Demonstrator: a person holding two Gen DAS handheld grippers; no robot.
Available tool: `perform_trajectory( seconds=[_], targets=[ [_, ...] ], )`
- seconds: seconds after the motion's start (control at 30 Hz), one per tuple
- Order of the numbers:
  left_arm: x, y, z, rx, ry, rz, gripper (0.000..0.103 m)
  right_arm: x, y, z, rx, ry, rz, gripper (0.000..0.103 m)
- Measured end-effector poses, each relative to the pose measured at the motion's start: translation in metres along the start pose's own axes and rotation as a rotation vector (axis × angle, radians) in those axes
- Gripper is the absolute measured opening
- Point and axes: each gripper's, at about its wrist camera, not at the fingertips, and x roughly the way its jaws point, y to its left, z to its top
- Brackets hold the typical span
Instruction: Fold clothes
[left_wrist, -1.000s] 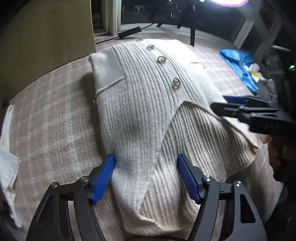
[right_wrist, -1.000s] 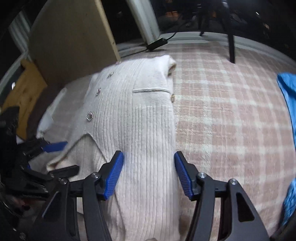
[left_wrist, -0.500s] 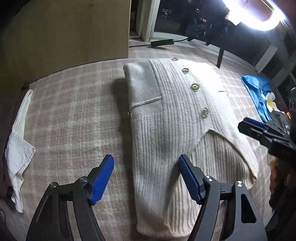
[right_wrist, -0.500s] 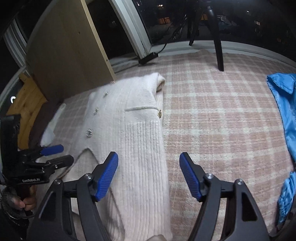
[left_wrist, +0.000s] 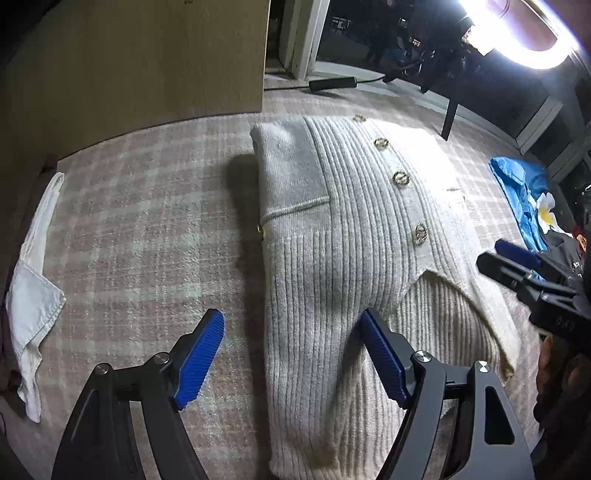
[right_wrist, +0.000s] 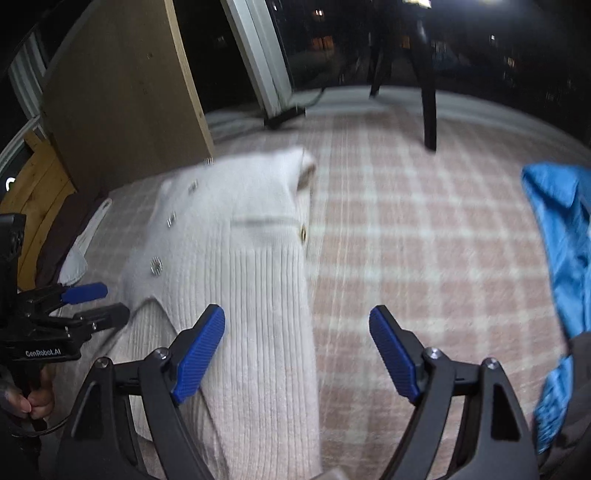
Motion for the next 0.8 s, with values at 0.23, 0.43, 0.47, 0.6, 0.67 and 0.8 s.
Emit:
perform_trajectory(
  seconds=[0.23, 0.43, 0.47, 0.6, 0.67, 0.8],
  targets=[
    [0.009, 0.014, 0.004, -0.050, 0.033, -0.057, 0.075, 0.014, -0.009, 0.004, 0.026, 0.025, 0.056, 0.080],
    [0.015, 0.025, 0.000, -0.098, 0.065, -0.128, 0.076, 0.017, -0.007, -0.007, -0.019, -0.001, 0.084, 0.082],
    [0.015, 0.026, 0.000, -0.102, 0.067, -0.136, 0.076, 0.018, -0.008, -0.006, -0.020, 0.006, 0.092, 0.082],
    [0.012, 0.028, -0.003, -0.104, 0.067, -0.142, 0.077, 0.018, -0.011, -0.004, -0.002, 0.031, 0.126, 0.082],
    [0.012, 0.029, -0.003, -0.107, 0.071, -0.155, 0.077, 0.017, -0.006, -0.006, -0.027, 0.032, 0.127, 0.082],
    [0.011, 0.021, -0.006, -0.055, 0.079, -0.149, 0.077, 0.017, 0.003, -0.008, -0.073, 0.040, 0.138, 0.081]
  ],
)
